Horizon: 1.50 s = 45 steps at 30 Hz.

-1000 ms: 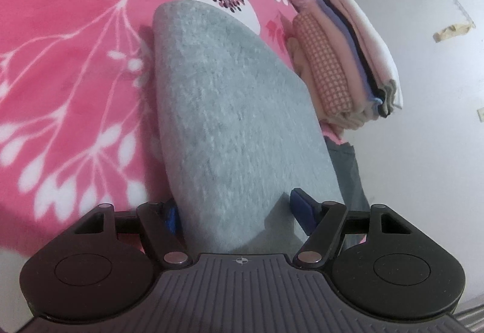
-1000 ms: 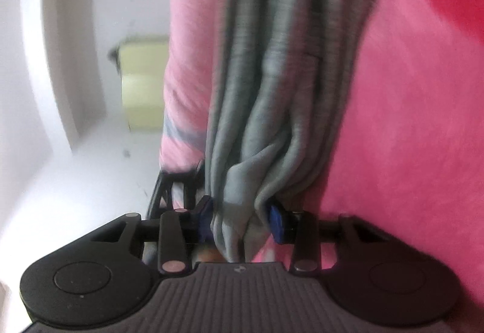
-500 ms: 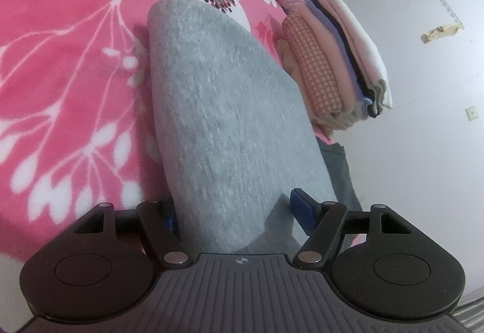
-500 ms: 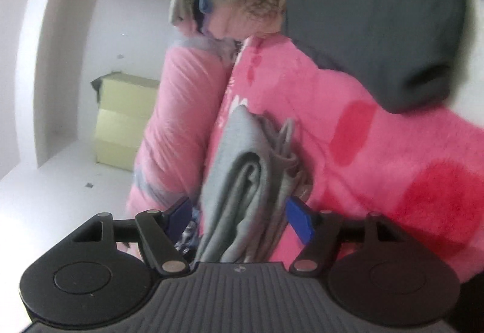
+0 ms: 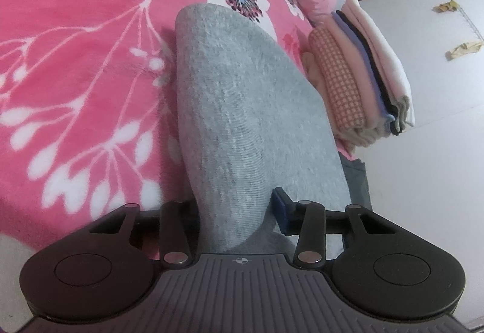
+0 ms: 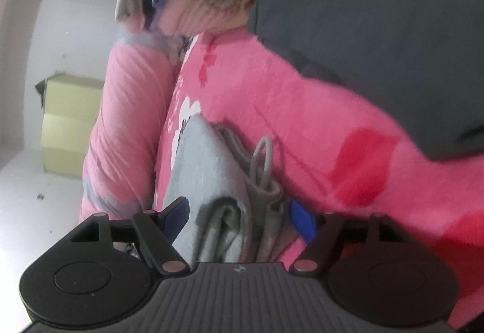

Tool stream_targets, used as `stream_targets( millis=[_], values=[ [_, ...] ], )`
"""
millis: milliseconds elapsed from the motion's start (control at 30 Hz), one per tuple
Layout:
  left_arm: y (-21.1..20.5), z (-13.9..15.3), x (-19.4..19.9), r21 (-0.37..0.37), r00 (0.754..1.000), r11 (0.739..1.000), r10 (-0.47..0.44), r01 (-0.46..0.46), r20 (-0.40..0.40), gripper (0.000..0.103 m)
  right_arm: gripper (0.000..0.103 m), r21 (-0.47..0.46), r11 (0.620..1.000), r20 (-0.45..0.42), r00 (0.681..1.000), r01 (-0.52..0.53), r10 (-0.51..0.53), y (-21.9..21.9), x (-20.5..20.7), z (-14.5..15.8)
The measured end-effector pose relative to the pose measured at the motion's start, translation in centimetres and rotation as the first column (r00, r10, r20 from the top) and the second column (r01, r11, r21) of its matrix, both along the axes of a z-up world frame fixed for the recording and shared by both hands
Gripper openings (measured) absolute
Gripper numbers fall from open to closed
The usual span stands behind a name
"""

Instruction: Fold clothes

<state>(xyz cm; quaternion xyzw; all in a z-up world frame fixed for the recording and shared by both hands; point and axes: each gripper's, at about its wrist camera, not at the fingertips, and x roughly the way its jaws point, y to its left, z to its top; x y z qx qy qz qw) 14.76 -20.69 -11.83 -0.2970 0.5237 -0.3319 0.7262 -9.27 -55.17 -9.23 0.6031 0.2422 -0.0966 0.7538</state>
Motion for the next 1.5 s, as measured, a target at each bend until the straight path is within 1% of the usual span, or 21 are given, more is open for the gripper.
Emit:
stream_targets(
  millis=[67,300,400,433,467,500,567,633,700,733,767,800,867,967,1100,1233,1400,1467,1500],
  values=[
    [0.1,-0.2,0.1,-0.011,1.0,1.0,-0.001,0.0,-0.009,0.039,0.078,-0.018,1.0,-0.022,1.0,-0.003,0.003,0.0,0.1,0.2],
    [0.3,-0.5,0.6,-0.03,0.999,0.999,-0.012,0.011,-0.03,0.038,0.08,-0.022,0.993,-0.132,0.985,-0.114,0.11,0.2,2.1,0.2],
    [0.3,-0.5,0.6,-0.028,0.999,0.999,-0.018,0.017,-0.026,0.038,0.085,0.007,0.99,-0.16,0.977,-0.143,0.143,0.0,2.7,0.1],
    [0.3,-0.5,0.5,-0.028,1.0,0.999,-0.018,0.017,-0.025,0.038,0.091,0.015,0.987,-0.166,0.974,-0.157,0.157,0.0,3.1,0.0],
    [0.3,-0.5,0.5,-0.028,1.0,0.999,-0.016,0.016,-0.023,0.038,0.101,0.035,0.984,-0.156,0.972,-0.174,0.177,-0.2,3.8,-0.2],
    [0.2,-0.5,0.5,-0.028,1.0,1.0,-0.015,0.014,-0.021,0.038,0.103,0.056,0.98,-0.143,0.97,-0.192,0.198,-0.3,4.4,-0.4],
    [0.2,-0.5,0.5,-0.03,1.0,0.999,-0.012,0.011,-0.016,0.038,0.103,0.07,0.974,-0.145,0.964,-0.215,0.223,-0.4,5.7,-0.6],
    [0.3,-0.4,0.3,-0.031,1.0,0.999,-0.01,0.01,-0.009,0.037,0.103,0.082,0.967,-0.128,0.96,-0.242,0.25,-0.4,6.5,-0.7],
    [0.3,-0.4,0.4,-0.032,1.0,0.999,-0.009,0.008,-0.009,0.036,0.103,0.087,0.965,-0.116,0.96,-0.246,0.255,-0.3,6.7,-0.7],
    [0.3,-0.4,0.4,-0.034,1.0,0.999,-0.008,0.008,-0.012,0.035,0.097,0.08,0.966,-0.108,0.961,-0.246,0.254,-0.2,6.6,-0.6],
    [0.5,-0.3,0.5,-0.037,1.0,0.999,-0.009,0.008,-0.015,0.034,0.08,0.068,0.968,-0.109,0.963,-0.242,0.248,-0.1,6.3,-0.4],
    [0.6,-0.2,0.5,-0.041,1.0,0.999,-0.011,0.01,-0.018,0.032,0.075,0.056,0.97,-0.112,0.964,-0.237,0.242,0.1,5.9,-0.2],
    [0.7,0.1,0.6,-0.048,1.0,0.999,-0.023,0.022,-0.014,0.03,0.062,0.04,0.973,-0.08,0.97,-0.228,0.231,0.3,5.2,0.0],
    [0.9,0.8,0.7,-0.05,0.999,0.998,-0.042,0.042,-0.004,0.026,0.058,0.013,0.975,-0.064,0.973,-0.221,0.222,0.8,4.6,0.2],
    [1.4,1.6,0.9,-0.036,0.998,0.997,-0.067,0.067,0.014,0.025,0.056,-0.011,0.978,-0.041,0.977,-0.21,0.209,2.1,3.8,0.8],
    [2.9,2.4,0.5,-0.031,0.996,0.996,-0.088,0.088,0.02,0.024,0.055,0.041,0.975,0.002,0.976,-0.218,0.218,4.6,1.8,0.5],
    [7.0,3.1,-1.6,-0.002,0.989,0.99,-0.143,0.143,0.047,0.024,0.054,0.099,0.965,0.055,0.97,-0.242,0.237,8.2,-0.9,0.1],
    [8.7,3.0,-2.4,0.009,0.984,0.986,-0.168,0.168,0.054,0.025,0.055,0.072,0.955,0.066,0.957,-0.287,0.282,10.6,-2.2,-0.1],
    [9.5,2.7,-2.7,0.008,0.981,0.983,-0.185,0.185,0.061,0.025,0.055,0.05,0.957,0.067,0.957,-0.287,0.283,10.9,-2.7,-0.1]
  ],
)
